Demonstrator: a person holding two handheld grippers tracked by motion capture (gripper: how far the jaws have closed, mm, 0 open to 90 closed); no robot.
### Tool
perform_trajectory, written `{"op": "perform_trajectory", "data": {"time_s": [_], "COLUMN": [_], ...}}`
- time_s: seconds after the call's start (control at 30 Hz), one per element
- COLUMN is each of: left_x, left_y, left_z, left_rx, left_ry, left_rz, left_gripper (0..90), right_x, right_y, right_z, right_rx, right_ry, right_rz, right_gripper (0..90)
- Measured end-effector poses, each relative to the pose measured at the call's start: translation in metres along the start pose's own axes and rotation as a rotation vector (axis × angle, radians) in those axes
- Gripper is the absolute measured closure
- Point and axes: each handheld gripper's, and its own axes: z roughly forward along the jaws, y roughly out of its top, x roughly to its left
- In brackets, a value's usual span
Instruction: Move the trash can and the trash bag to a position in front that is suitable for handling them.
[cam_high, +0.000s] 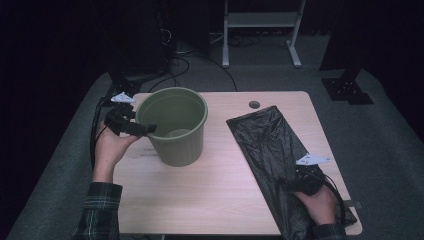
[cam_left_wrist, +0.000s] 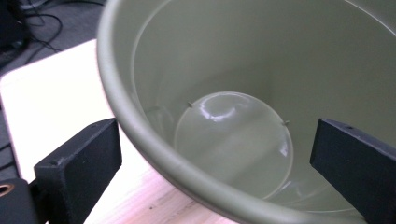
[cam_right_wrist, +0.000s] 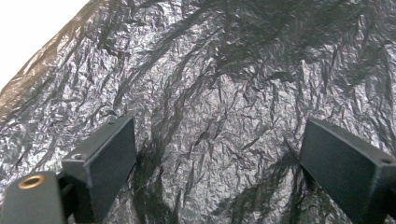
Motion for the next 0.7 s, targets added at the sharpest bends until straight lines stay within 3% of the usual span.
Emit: {"op": "perform_trajectory", "data": {"time_s": [0.37,0.7], "left_x": [-0.013,-0.037], "left_y": [-0.002,-0.002], "left_z": [0.0,0.001], "left_rx": [-0.001,-0.003], "left_ry": [-0.029,-0.079], "left_rz": [0.034,0.077], "left_gripper": [0.9,0.9], "right_x": [0.0,0.0], "right_y": [0.0,0.0], "right_z": [0.0,0.0], "right_rx": [0.0,0.0], "right_ry": [0.0,0.0], "right_rz": [0.0,0.0], "right_gripper": [9.9,9.9]}}
